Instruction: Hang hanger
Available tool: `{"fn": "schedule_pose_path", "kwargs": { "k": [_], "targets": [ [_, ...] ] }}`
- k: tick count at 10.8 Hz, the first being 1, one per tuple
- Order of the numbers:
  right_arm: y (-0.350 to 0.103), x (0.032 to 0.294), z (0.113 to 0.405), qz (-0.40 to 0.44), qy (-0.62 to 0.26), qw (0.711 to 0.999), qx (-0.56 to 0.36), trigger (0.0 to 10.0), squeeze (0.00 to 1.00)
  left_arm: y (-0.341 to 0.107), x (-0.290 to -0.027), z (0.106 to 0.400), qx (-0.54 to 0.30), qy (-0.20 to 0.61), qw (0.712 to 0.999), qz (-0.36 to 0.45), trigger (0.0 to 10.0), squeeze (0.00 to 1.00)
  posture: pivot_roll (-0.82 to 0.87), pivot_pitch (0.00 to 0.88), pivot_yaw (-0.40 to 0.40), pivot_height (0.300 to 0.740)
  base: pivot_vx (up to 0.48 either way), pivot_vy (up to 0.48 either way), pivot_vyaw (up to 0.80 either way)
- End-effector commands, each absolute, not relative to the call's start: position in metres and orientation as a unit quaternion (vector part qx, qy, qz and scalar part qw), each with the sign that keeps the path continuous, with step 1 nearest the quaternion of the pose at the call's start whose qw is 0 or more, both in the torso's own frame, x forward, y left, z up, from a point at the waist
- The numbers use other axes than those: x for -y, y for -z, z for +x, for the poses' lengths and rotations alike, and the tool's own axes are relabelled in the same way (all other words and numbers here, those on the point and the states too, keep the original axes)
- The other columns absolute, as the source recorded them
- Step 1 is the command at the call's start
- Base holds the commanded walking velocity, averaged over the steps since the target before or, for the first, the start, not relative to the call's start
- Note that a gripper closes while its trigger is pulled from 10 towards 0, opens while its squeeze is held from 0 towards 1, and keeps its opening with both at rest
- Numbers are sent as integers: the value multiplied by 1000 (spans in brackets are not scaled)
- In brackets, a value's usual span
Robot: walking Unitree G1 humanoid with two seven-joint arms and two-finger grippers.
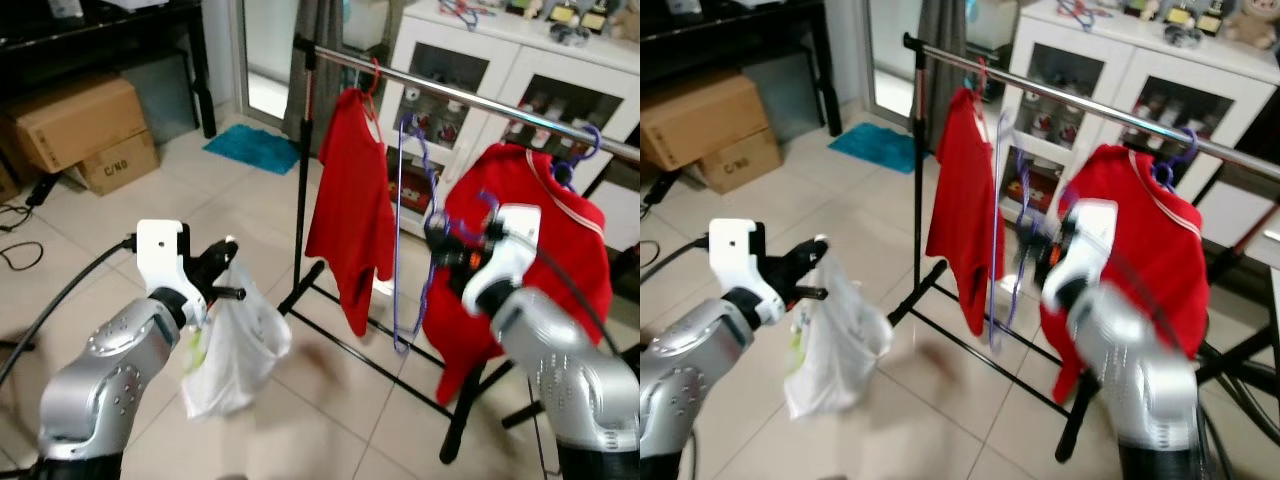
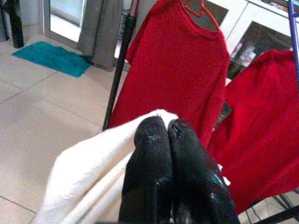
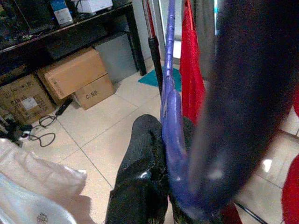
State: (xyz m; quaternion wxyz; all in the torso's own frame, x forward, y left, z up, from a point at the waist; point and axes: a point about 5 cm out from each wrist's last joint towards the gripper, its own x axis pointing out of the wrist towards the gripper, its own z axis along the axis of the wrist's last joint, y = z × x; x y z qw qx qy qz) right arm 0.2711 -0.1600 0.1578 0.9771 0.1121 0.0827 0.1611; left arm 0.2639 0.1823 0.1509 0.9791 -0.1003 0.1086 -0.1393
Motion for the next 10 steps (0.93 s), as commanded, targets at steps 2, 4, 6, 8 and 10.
{"fn": "schedule_pose_path", "kwargs": {
  "k": [2, 4, 6, 8, 10],
  "targets": [
    [-167, 163, 262, 98, -130, 985, -56, 10000, 0, -165, -166, 265, -70, 164, 981, -78, 10000, 0, 69, 0, -22, 740, 0, 0, -788],
    [-175, 166, 254, 110, -98, 989, -22, 10000, 0, -171, -159, 264, -50, 155, 984, -77, 10000, 0, 65, 0, -22, 740, 0, 0, -800],
    [-177, 162, 255, 109, -99, 989, -14, 10000, 0, -176, -156, 263, -33, 159, 981, -104, 10000, 0, 69, 0, -31, 740, 0, 0, -800],
    [-182, 154, 254, 120, -115, 986, -7, 10000, 0, -170, -156, 259, -58, 151, 981, -103, 10000, 0, 88, 0, -46, 740, 0, 0, -800],
    [-181, 151, 256, 121, -123, 985, -8, 10000, 0, -165, -157, 251, -80, 159, 966, -190, 10000, 0, 92, 0, -57, 740, 0, 0, -800]
  ]
}}
